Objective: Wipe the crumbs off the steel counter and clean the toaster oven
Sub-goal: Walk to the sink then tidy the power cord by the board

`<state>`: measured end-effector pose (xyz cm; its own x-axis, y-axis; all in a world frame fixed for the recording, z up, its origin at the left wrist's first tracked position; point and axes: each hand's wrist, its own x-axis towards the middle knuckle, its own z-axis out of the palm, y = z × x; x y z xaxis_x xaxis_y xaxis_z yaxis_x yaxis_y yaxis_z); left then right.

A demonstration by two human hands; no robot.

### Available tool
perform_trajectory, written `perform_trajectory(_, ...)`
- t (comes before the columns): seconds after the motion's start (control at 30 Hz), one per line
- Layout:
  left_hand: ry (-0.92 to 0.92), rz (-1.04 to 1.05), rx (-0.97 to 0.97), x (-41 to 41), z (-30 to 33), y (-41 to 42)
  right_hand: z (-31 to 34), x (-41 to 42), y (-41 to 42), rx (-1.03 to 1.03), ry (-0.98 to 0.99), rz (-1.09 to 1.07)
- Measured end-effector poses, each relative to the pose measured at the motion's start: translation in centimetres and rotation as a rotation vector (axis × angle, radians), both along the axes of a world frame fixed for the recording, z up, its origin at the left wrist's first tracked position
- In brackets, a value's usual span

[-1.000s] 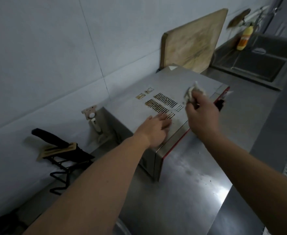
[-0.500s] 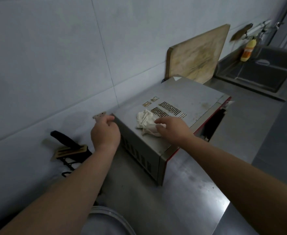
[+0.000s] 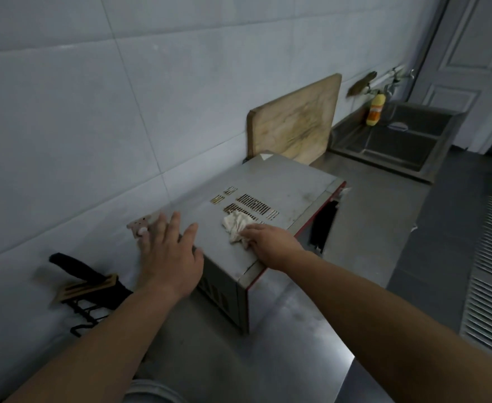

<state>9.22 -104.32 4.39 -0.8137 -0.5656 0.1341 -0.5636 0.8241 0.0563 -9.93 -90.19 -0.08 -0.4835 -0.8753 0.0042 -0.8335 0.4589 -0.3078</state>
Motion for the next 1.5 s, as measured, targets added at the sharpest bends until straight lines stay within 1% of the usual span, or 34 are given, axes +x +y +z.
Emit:
perform_trajectory(0.07,-0.075,-0.018,-0.028,-0.9,1.0,1.1,0.4,-1.6,2.3,0.025,0.023,-0.036)
perform_trajectory(0.2,-0.144,-0.115,-0.052,-3.7,2.9,5.1,1.5,-4.5,7.2,0.118,0.094,-0.114)
perform_trajectory(0.37,-0.279,-0.298,-0.048,-8.8,3.8,11.7,1.1,-8.9,16.0,0.454,0.066,-0.229)
perform_trajectory(0.47,-0.381,-0.376,-0.049,-11.6,4.0,15.3,-0.7,-12.1,22.5,0.543,0.015,-0.3)
perform_trajectory(0.57,-0.474,-0.382,0.042,-14.2,4.0,18.4,-1.1,-13.9,28.3,0.592,-0.041,-0.34)
perform_trajectory(0.63,-0.504,-0.385,0.091,-15.3,4.0,19.8,-0.8,-14.0,30.6,0.619,-0.055,-0.337)
perform_trajectory(0.73,-0.596,-0.477,0.066,-17.6,4.0,23.3,-0.4,-14.3,33.9,0.687,-0.079,-0.345)
perform_trajectory(0.9,-0.607,-0.57,0.025,-21.6,2.8,27.5,-1.2,-15.8,36.3,0.644,-0.143,-0.416)
perform_trajectory(1.03,-0.679,-0.633,0.042,-24.6,0.8,29.6,-1.1,-16.4,36.3,0.639,-0.162,-0.422)
perform_trajectory(1.17,-0.659,-0.678,0.061,-28.1,0.4,30.3,-0.7,-17.7,36.0,0.65,-0.188,-0.448)
perform_trajectory(1.27,-0.65,-0.708,0.094,-30.6,-0.4,29.9,0.1,-19.3,35.6,0.628,-0.219,-0.516)
perform_trajectory(1.37,-0.701,-0.727,0.055,-33.4,-2.6,29.3,-0.4,-21.4,35.8,0.632,-0.196,-0.526)
perform_trajectory(1.5,-0.843,-0.75,0.009,-36.7,-4.7,30.0,-1.9,-23.8,37.7,0.667,-0.261,-0.565)
